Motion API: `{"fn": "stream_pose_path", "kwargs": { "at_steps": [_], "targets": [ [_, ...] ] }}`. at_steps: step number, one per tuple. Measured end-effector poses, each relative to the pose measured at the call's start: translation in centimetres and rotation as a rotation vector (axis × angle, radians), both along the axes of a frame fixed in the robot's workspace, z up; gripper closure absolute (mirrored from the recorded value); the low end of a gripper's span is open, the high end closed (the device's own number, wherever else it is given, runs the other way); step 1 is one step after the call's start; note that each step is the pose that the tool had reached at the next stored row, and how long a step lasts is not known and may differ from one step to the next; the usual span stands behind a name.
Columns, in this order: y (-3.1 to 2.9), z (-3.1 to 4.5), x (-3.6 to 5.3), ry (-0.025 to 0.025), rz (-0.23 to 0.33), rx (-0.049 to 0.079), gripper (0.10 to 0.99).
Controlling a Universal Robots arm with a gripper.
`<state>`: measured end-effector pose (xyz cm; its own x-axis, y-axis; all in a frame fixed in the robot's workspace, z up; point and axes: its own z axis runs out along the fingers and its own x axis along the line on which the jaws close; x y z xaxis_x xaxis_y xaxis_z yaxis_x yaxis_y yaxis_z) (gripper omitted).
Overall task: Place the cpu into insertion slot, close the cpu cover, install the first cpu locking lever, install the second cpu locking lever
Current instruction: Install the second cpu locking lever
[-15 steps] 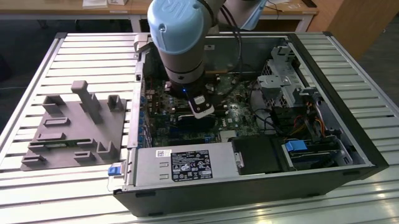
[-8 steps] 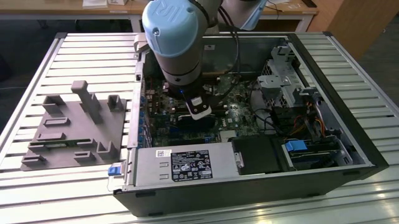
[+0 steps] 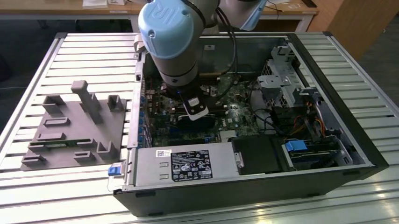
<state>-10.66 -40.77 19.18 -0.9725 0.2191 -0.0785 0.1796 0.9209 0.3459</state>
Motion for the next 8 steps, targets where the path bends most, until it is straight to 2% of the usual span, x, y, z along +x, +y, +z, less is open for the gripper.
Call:
{"fn": "stream_pose_path", "kwargs": {
  "at_steps": [8],
  "targets": [
    [0.36,-0.43,-0.18,-0.0014,0.000,0.000,0.980]
  ]
}}
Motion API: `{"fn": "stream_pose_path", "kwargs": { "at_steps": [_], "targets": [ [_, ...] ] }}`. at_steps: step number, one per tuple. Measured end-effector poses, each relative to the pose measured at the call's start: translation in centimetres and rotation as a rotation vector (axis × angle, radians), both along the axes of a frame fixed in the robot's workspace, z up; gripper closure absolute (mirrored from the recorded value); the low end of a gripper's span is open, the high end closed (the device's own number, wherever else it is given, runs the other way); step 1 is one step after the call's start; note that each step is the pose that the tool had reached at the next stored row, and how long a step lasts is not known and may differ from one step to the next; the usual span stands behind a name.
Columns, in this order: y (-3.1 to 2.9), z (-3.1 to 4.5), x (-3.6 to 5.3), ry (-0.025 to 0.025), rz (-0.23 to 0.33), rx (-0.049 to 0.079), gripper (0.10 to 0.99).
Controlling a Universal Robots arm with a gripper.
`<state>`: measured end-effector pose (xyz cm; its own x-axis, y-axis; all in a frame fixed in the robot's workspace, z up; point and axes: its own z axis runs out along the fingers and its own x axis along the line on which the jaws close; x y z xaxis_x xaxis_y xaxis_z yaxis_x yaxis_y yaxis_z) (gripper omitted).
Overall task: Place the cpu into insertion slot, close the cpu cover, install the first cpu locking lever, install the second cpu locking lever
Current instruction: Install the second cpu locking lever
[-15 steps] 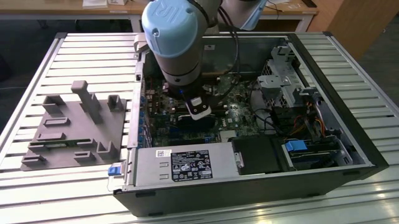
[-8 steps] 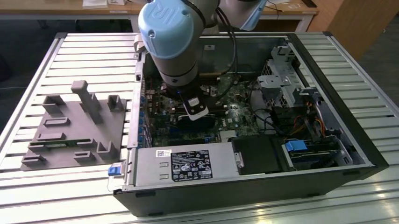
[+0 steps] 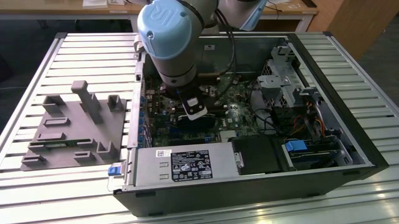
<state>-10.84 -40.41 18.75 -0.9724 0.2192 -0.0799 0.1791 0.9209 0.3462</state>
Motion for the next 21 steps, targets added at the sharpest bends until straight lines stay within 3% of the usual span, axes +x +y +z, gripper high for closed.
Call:
{"fn": "stream_pose_path", "kwargs": {
  "at_steps": [9,14,21],
  "targets": [
    [0.06,-0.28,-0.17,-0.0008,0.000,-0.004,0.980],
    [0.06,-0.29,-0.20,-0.0011,0.000,-0.019,0.980],
    [0.06,0.08,-0.21,-0.0011,0.000,-0.021,0.980]
  ]
}}
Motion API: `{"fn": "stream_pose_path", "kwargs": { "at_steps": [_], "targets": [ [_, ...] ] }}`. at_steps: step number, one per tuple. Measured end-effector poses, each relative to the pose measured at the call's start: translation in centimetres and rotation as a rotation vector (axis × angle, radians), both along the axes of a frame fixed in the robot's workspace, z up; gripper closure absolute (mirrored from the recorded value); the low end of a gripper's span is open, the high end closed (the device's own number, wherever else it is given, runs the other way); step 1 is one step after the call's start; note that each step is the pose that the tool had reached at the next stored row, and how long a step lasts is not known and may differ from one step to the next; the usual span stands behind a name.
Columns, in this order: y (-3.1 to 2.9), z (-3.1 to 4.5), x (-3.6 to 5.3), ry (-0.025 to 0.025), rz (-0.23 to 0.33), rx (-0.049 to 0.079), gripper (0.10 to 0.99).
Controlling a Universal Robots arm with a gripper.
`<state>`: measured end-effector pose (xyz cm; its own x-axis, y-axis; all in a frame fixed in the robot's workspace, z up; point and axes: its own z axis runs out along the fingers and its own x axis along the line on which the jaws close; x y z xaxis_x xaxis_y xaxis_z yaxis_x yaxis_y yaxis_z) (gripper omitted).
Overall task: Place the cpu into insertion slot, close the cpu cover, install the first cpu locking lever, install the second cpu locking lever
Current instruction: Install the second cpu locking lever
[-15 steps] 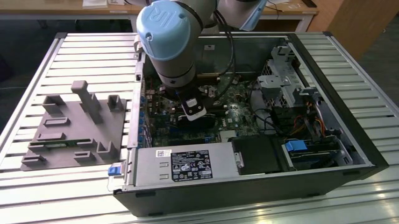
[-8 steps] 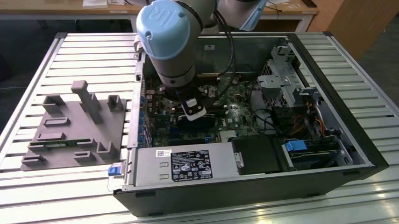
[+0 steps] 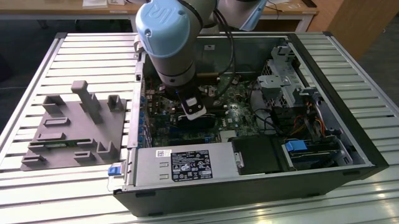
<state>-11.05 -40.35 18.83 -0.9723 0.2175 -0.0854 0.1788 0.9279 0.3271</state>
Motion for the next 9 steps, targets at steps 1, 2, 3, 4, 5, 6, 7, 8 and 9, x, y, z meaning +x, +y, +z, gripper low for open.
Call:
{"fn": "stream_pose_path", "kwargs": {
  "at_steps": [1,2,3,4,5,6,7,8,9],
  "targets": [
    [0.00,0.07,0.00,0.0000,0.000,0.000,0.980],
    [0.00,0.10,0.00,-0.0001,0.000,0.000,0.980],
    [0.00,0.10,0.01,-0.0002,0.000,0.000,0.980],
    [0.00,0.10,0.00,-0.0003,0.000,-0.001,0.980],
    [0.00,0.11,0.00,-0.0004,0.000,-0.001,0.980],
    [0.00,0.10,-0.01,-0.0013,0.000,-0.002,0.980],
    [0.00,0.06,-0.01,-0.0025,0.000,-0.002,0.980],
    [0.00,0.00,-0.03,-0.0035,0.000,-0.002,0.980],
    [0.00,-0.07,-0.03,-0.0042,0.000,-0.002,0.980]
  ]
}}
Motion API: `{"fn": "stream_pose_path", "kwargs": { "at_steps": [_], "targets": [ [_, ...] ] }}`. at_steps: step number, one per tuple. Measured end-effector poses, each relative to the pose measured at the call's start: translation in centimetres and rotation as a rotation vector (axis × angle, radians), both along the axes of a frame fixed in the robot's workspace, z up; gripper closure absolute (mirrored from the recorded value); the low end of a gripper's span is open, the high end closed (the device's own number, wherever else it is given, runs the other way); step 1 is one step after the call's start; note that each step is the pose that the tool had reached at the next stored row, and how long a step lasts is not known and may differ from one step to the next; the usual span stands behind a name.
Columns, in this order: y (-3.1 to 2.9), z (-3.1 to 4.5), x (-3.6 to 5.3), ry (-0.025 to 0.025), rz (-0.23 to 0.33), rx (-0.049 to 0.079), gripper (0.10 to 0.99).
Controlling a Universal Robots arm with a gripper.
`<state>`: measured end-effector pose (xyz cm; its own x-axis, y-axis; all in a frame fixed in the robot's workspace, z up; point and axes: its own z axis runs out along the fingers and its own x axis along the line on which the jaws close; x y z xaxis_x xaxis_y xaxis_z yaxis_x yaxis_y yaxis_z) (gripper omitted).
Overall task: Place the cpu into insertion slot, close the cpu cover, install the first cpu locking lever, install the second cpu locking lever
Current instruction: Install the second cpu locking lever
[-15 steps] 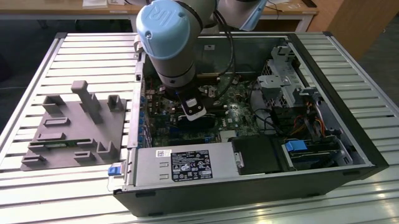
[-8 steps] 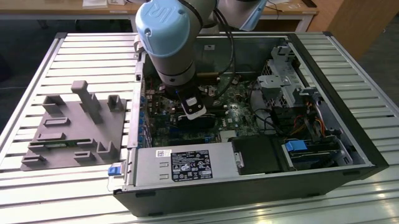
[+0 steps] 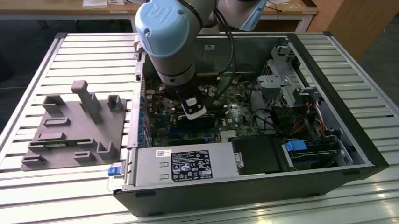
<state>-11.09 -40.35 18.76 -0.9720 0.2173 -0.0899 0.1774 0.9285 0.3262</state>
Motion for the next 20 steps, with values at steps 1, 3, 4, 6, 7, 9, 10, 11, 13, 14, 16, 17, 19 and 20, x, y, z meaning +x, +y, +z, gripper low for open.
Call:
{"fn": "stream_pose_path", "kwargs": {
  "at_steps": [1,3,4,6,7,9,10,11,13,14,16,17,19,20],
  "targets": [
    [0.00,-0.06,-0.01,-0.0004,0.000,0.000,0.980],
    [-0.01,-0.13,-0.02,-0.0005,0.000,0.000,0.980],
    [-0.01,-0.13,-0.02,-0.0005,0.000,-0.001,0.980],
    [0.00,-0.15,-0.02,-0.0006,0.000,-0.003,0.980],
    [0.00,-0.15,-0.02,-0.0007,0.000,-0.004,0.980],
    [0.01,-0.15,-0.02,-0.0007,0.000,-0.010,0.980],
    [0.01,-0.14,-0.02,-0.0007,0.000,-0.014,0.980],
    [0.01,-0.15,-0.01,-0.0008,0.000,-0.018,0.980],
    [0.00,-0.15,-0.04,-0.0009,0.000,-0.019,0.980],
    [0.00,-0.15,-0.05,-0.0009,0.000,-0.019,0.980],
    [0.00,-0.14,-0.06,-0.0009,0.000,-0.019,0.980],
    [0.00,-0.13,-0.06,-0.0010,0.000,-0.020,0.980],
    [0.01,-0.04,-0.06,-0.0011,0.000,-0.024,0.980],
    [0.01,0.04,-0.06,-0.0011,0.000,-0.029,0.980]
  ]
}}
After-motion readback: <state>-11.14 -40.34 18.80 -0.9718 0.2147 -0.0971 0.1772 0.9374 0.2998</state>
